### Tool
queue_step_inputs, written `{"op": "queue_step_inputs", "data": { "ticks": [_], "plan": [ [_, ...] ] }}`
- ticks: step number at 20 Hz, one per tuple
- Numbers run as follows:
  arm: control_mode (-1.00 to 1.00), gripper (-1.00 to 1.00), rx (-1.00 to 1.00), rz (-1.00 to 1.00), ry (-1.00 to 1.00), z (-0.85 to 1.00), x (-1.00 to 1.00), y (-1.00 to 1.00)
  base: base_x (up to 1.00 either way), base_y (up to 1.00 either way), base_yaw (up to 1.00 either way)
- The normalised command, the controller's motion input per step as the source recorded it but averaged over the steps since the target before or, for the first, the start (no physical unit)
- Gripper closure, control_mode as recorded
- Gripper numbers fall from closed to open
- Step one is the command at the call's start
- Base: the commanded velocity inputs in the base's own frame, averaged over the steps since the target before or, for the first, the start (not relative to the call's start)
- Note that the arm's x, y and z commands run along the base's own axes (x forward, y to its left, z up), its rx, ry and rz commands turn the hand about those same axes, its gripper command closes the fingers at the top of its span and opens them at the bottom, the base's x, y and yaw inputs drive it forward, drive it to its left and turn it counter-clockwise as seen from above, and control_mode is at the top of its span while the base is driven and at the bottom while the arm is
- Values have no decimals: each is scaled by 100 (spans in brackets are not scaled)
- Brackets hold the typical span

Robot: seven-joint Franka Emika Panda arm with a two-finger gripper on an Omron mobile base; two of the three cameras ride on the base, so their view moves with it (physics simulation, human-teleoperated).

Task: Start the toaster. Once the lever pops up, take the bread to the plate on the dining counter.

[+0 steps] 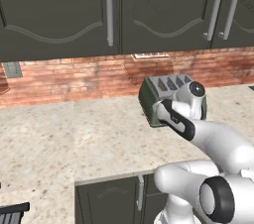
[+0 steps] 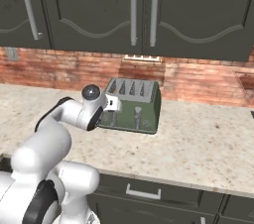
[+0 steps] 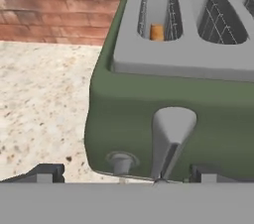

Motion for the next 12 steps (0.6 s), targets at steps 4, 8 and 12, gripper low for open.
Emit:
{"op": "queue_step_inputs", "data": {
  "ticks": [4,8,12],
  "plan": [
    [-100,-100,0,0,-20,29,-10,0,0,0,0],
    [-100,-100,0,0,-20,39,-17,-5,0,0,0],
    [-100,-100,0,0,-25,31,-16,0,0,0,0]
  ]
}}
